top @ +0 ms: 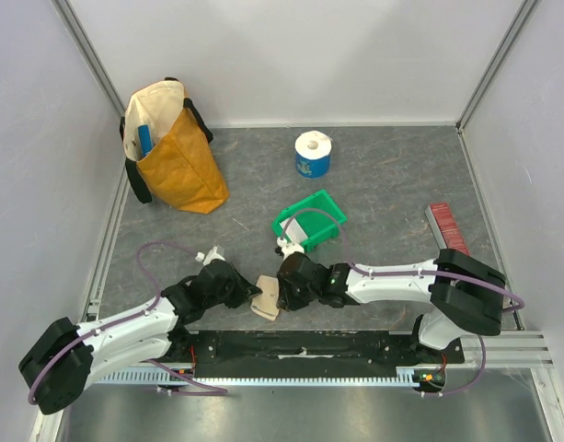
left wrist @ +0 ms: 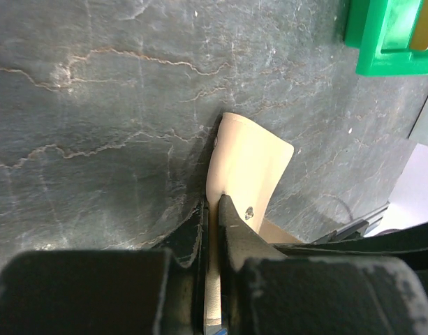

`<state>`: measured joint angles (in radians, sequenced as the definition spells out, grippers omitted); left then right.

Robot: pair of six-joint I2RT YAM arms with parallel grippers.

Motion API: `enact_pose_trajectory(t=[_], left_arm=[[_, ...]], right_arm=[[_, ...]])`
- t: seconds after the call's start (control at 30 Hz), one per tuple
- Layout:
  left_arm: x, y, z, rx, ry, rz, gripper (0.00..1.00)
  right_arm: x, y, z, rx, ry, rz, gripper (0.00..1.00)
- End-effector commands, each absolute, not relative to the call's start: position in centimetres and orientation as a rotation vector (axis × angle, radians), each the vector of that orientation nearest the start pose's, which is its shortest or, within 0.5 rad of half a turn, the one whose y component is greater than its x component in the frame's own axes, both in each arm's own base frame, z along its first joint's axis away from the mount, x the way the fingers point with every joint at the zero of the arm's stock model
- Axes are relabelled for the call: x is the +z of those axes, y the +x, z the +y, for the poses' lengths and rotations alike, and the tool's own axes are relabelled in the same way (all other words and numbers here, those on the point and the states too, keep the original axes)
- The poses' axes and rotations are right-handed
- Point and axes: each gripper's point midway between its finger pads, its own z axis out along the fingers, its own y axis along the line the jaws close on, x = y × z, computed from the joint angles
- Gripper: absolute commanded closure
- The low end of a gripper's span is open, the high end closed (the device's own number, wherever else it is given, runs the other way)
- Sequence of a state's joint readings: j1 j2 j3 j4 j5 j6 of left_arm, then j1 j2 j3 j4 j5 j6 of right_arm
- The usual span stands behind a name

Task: Put the credit cards into the card holder
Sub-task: Open the card holder at the center of the board.

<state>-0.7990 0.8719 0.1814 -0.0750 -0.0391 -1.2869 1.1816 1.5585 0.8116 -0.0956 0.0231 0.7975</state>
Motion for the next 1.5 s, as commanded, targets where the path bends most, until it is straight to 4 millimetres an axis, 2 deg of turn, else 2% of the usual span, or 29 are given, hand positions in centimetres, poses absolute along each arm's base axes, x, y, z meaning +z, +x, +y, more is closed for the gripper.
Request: enact_pose_trajectory(t=[0.0,0.1,0.4,0.5,0.57,0.67,0.77,0.87,1.1,1.23,1.33,1.47], left_arm=[[0.4,14.9,-17.9,-0.762,-0.736,2.476,0.98],[0.4,15.0,-17.9,-0.769,-0.737,2.471,0.98],[0.1,14.3,-18.7,-0.817,-0.691,2.493,0.98],[0.2,14.0,-19.3,-0.838,-0.662,2.508,0.87],[0.4,13.9,-19.9,-0.846,-0.636,2.51,0.74],[0.7,13.8,-20.5,-0.837,-0.59,2.526,0.61],[0.7,14.0,-20.3,-0.779,-0.564,2.54,0.55],[1.2,14.6,-19.5,-0.68,-0.515,2.532,0.52],[4.3,16.6,-18.2,-0.414,-0.358,2.527,0.5],[5.1,16.9,-19.1,-0.408,-0.287,2.534,0.5],[4.6,16.8,-20.3,-0.461,-0.256,2.55,0.54],[2.8,15.8,-21.3,-0.503,-0.273,2.608,0.7]], right_arm=[[4.0,11.0,34.6,0.787,-0.455,2.602,0.84],[2.8,10.9,33.5,0.731,-0.442,2.626,0.84],[0.3,12.8,31.1,0.517,-0.347,2.639,0.85],[-0.4,13.2,29.3,0.397,-0.338,2.643,0.86],[-0.8,13.4,27.4,0.286,-0.341,2.647,0.86],[-1.1,13.6,25.2,0.21,-0.335,2.636,0.86],[-1.0,13.6,24.5,0.208,-0.348,2.627,0.86],[-0.8,13.5,25.1,0.246,-0.402,2.627,0.85],[-0.4,13.2,26.5,0.358,-0.403,2.621,0.85],[0.6,13.6,26.9,0.402,-0.367,2.6,0.85],[1.3,14.3,26.6,0.426,-0.327,2.58,0.84],[1.1,15.6,25.5,0.409,-0.296,2.591,0.84]])
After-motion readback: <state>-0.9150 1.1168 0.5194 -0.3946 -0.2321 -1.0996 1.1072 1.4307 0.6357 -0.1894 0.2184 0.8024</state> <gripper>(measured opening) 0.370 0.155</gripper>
